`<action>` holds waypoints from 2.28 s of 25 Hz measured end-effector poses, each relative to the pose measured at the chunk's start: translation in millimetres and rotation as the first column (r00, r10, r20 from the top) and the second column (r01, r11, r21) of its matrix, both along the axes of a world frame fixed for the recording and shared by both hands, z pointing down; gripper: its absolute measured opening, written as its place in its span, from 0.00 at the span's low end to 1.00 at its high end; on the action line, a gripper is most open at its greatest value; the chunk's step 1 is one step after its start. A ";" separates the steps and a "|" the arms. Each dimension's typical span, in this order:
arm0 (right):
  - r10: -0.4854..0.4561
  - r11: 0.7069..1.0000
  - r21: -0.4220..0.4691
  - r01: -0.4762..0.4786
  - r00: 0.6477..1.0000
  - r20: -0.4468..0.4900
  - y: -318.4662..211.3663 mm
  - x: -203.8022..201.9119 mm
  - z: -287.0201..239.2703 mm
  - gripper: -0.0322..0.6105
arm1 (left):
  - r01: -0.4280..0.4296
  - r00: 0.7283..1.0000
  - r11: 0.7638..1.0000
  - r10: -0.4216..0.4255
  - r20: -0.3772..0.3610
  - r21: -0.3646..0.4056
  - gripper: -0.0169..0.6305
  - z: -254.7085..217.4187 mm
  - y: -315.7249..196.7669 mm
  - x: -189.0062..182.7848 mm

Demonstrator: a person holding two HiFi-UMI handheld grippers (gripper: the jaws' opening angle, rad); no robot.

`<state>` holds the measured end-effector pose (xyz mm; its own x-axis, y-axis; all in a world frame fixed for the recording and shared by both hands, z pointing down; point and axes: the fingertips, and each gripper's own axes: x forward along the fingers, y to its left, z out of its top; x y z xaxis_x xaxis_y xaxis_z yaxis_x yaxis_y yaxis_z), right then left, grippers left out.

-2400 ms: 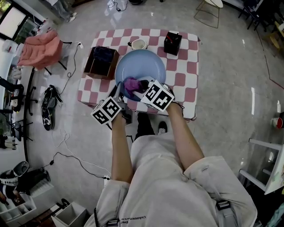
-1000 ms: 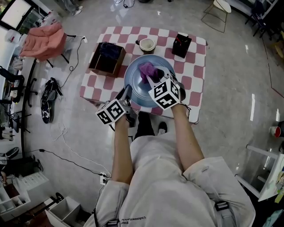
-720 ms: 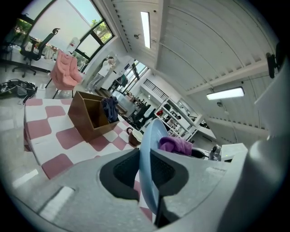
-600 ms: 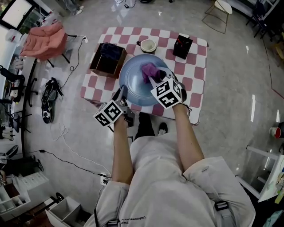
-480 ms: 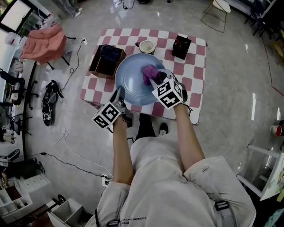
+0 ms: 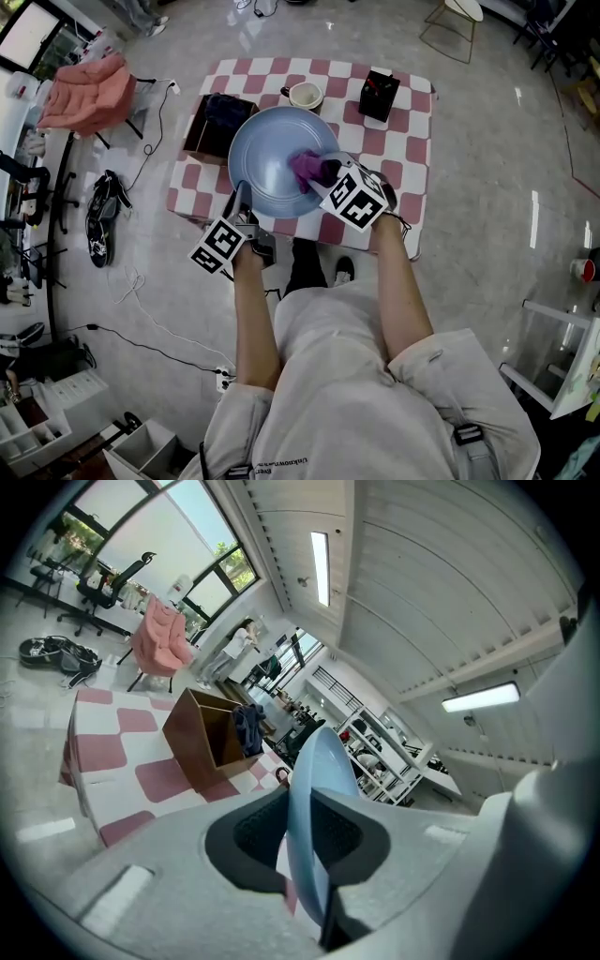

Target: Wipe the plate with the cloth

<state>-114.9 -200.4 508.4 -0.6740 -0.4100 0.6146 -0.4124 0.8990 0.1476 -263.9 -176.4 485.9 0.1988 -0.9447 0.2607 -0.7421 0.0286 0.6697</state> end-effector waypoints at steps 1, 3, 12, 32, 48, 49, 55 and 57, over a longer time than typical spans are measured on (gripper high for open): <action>-0.021 1.000 -0.004 0.021 1.000 -0.004 3.4 -2.7 1.2 0.26 | 0.002 1.000 1.000 -0.002 -0.006 0.000 0.09 1.3 -0.1 -0.1; -0.061 0.998 -0.010 0.061 0.998 -0.015 10.4 -8.4 3.7 0.26 | 0.001 1.000 1.000 -0.001 -0.011 -0.001 0.09 3.1 -0.3 0.9; -0.133 0.991 0.017 0.134 0.991 -0.018 27.3 -28.6 -4.9 0.26 | -0.042 0.999 0.999 0.042 -0.020 -0.004 0.09 4.5 -0.9 15.9; -0.051 0.996 0.078 0.046 0.996 0.073 14.2 -22.5 -22.9 0.26 | -0.176 0.984 0.984 0.176 -0.001 -0.032 0.09 11.2 -4.3 59.2; 0.016 0.996 0.090 -0.026 0.993 0.115 -6.7 -11.3 -29.3 0.26 | -0.251 0.967 0.966 0.253 0.032 -0.063 0.09 16.6 -7.4 83.6; 0.023 0.996 0.087 -0.034 0.993 0.119 -7.7 -10.4 -29.6 0.26 | -0.251 0.967 0.966 0.254 0.031 -0.065 0.09 17.6 -7.4 83.6; 0.093 0.993 0.065 -0.103 0.985 0.144 -16.6 1.0 -32.7 0.26 | -0.261 0.964 0.963 0.263 0.034 -0.070 0.09 19.1 -5.9 85.1; 0.110 0.991 0.065 -0.120 0.983 0.146 -18.6 5.2 -32.6 0.26 | -0.266 0.963 0.961 0.269 0.030 -0.073 0.09 20.8 -4.2 86.7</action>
<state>-109.7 -219.1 475.7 -0.6979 -0.5302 0.4815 -0.5337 0.8333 0.1441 -177.2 -180.6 506.7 0.4303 -0.8382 0.3350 -0.7543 -0.1301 0.6435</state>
